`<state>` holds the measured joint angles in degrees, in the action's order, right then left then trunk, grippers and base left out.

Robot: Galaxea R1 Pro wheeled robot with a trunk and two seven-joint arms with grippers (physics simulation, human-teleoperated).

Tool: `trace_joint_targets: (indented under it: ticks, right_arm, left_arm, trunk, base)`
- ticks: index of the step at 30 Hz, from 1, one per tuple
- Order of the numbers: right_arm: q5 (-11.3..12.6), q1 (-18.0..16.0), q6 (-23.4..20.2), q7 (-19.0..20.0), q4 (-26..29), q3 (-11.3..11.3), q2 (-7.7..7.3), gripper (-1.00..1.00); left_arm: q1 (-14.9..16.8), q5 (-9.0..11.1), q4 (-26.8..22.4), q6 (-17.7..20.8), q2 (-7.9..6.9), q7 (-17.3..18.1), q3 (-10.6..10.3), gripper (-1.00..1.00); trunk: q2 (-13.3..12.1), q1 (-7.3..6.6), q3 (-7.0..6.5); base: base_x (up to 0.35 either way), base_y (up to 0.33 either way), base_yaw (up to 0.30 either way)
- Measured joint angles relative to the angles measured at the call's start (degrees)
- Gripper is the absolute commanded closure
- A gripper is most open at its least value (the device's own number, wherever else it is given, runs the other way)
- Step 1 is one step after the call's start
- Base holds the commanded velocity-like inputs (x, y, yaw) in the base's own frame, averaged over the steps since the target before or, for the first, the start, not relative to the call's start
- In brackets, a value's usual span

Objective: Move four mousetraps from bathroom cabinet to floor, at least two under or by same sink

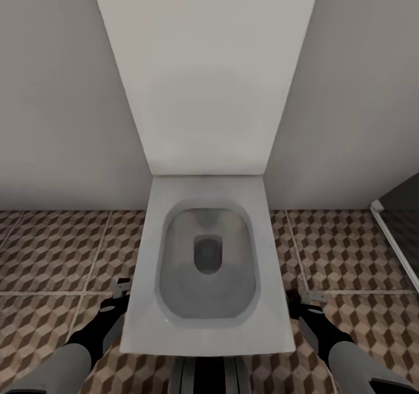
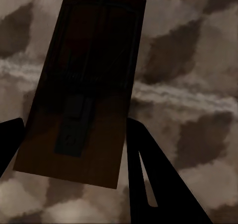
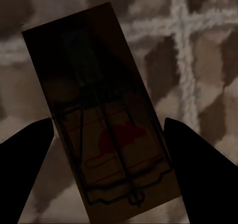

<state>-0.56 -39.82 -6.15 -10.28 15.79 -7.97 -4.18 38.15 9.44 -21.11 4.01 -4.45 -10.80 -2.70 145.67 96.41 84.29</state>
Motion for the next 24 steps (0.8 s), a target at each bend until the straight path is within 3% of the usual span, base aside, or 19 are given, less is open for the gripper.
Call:
trace_joint_targets:
  ticks: [11,24]
  right_arm:
    - [0.0,0.0,0.1,0.0,0.0,0.0,0.02,1.0]
    - [-0.2,0.2,0.1,0.0,0.0,0.0,0.03,1.0]
  left_arm:
    - [0.0,0.0,0.0,0.0,0.0,0.0,0.0,1.0]
    - [0.0,0.0,-0.8,-0.1,0.0,-0.1,0.0,1.0]
  trunk:
    - [0.1,0.28,2.44]
    - [0.2,0.33,2.88]
  base:
    - [0.0,0.0,0.0]
    - [0.0,0.0,0.0]
